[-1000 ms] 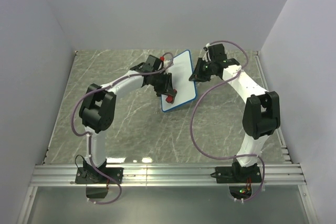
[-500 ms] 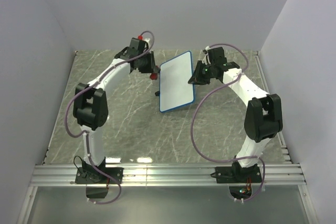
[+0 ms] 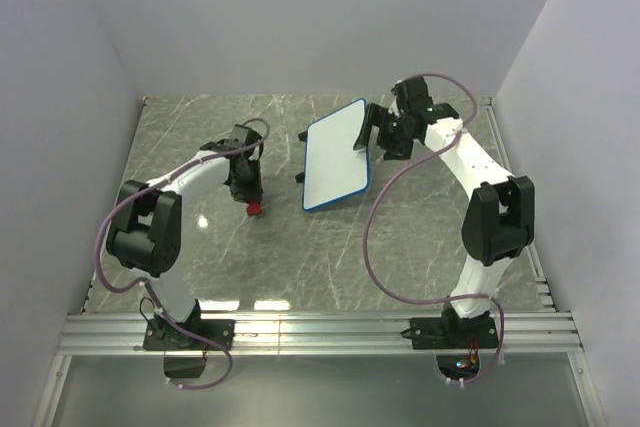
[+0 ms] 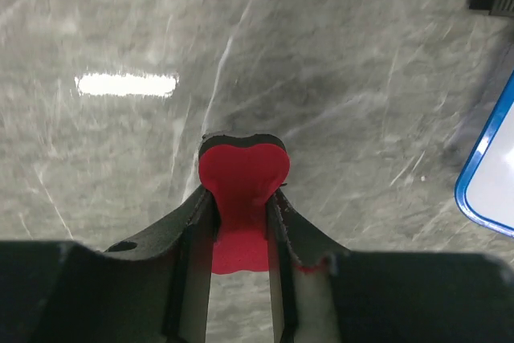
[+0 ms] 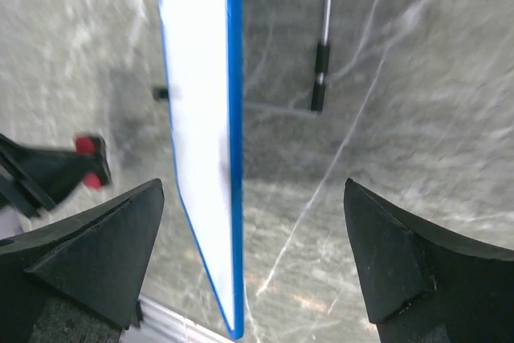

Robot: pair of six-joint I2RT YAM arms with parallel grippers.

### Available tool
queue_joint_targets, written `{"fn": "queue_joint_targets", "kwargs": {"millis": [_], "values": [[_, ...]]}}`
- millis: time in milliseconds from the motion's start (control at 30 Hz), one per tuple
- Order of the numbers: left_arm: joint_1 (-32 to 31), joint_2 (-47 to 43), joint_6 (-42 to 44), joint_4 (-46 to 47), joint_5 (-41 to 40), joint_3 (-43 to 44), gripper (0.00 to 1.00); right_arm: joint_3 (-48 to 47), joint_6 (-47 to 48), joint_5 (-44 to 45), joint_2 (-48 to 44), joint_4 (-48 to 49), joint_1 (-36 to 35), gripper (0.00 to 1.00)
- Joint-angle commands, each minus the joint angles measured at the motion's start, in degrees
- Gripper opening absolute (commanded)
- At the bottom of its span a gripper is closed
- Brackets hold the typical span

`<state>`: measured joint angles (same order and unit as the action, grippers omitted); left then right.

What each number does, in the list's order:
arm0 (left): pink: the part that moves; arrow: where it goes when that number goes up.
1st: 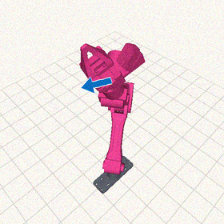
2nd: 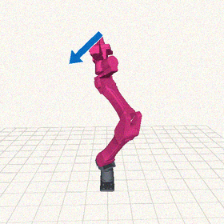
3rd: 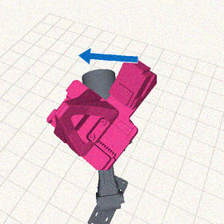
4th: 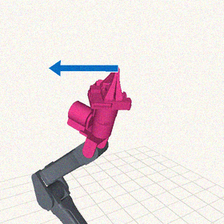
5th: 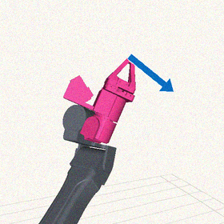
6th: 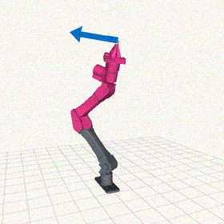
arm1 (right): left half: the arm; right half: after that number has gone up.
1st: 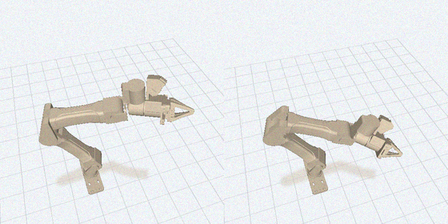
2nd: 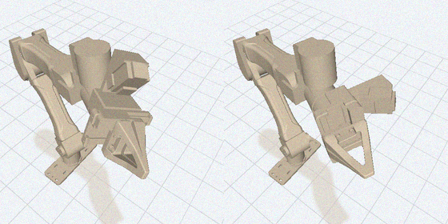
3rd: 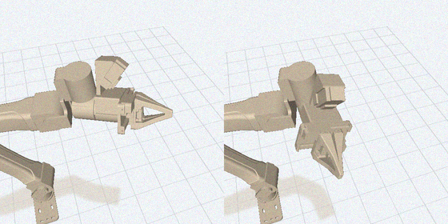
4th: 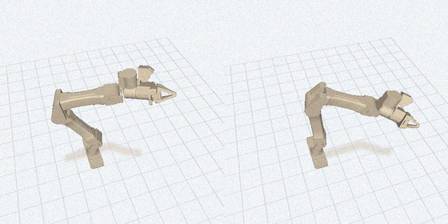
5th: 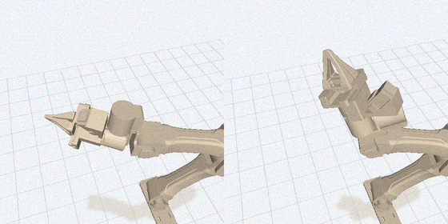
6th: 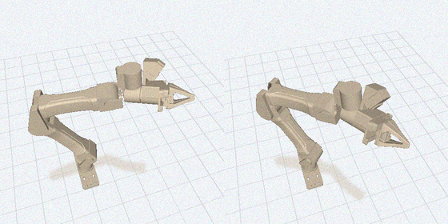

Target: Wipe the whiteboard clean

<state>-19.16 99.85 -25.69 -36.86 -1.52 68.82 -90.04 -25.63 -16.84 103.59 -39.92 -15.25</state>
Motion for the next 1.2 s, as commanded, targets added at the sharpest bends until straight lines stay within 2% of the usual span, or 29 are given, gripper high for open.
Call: {"fn": "queue_joint_targets", "kwargs": {"millis": [0, 133, 233, 267, 600, 733, 833, 933, 967, 1033, 1067, 1100, 1167], "values": [[0.1, -4.5, -3.5, 0.7, -1.1, -2.4, 0.00, -5.3, 0.2, 2.8, -4.1, -1.8, 2.0, 1.00], [0.1, -6.2, -4.8, 2.1, -1.6, -6.7, 0.02, -3.7, -1.1, 5.4, -11.7, -2.3, 5.0, 1.00], [0.0, -8.2, -5.5, 2.3, -4.0, -8.8, 0.70, 0.5, -2.1, 4.5, -17.9, -1.7, 7.5, 1.00], [0.0, -9.2, -5.8, 1.8, -5.1, -9.0, 0.99, 1.6, -2.2, 4.3, -19.2, -1.7, 7.9, 1.00], [-0.5, -16.4, -7.2, -5.0, -10.8, -2.6, 0.99, 16.4, -2.9, 3.1, -33.5, 0.1, 7.9, 1.00], [-0.7, -15.9, -7.8, -6.4, -6.7, -1.6, 0.96, 19.6, -2.6, 3.8, -38.4, 0.0, 7.9, 1.00], [-0.7, -22.1, -10.4, -3.4, -5.6, -3.2, 0.99, 22.0, -2.9, 3.9, -42.0, -0.2, 7.9, 0.99], [-1.5, -25.2, -12.0, -5.2, -6.6, -0.7, 0.98, 24.5, -3.9, 3.4, -45.5, -0.6, 7.8, 0.99], [-2.5, -27.8, -12.1, -6.5, -8.7, 2.3, 0.86, 25.6, -4.4, 3.5, -46.6, -0.9, 7.9, 0.99], [-8.1, -33.6, -11.3, -3.8, -14.2, 3.6, 0.88, 26.4, -6.8, 4.6, -50.3, -3.4, 8.0, 0.99], [-8.7, -40.3, -10.4, 1.8, -14.1, 2.0, 0.92, 27.6, -7.8, 5.2, -52.1, -4.5, 8.2, 0.99], [-8.7, -43.7, -10.3, 5.2, -14.2, -0.1, 0.99, 28.4, -9.3, 5.2, -55.6, -4.5, 8.2, 0.99], [-8.6, -51.8, -15.4, 8.5, -18.8, -7.9, 0.99, 31.6, -10.7, 4.0, -59.4, -3.7, 8.1, 0.99]]}}
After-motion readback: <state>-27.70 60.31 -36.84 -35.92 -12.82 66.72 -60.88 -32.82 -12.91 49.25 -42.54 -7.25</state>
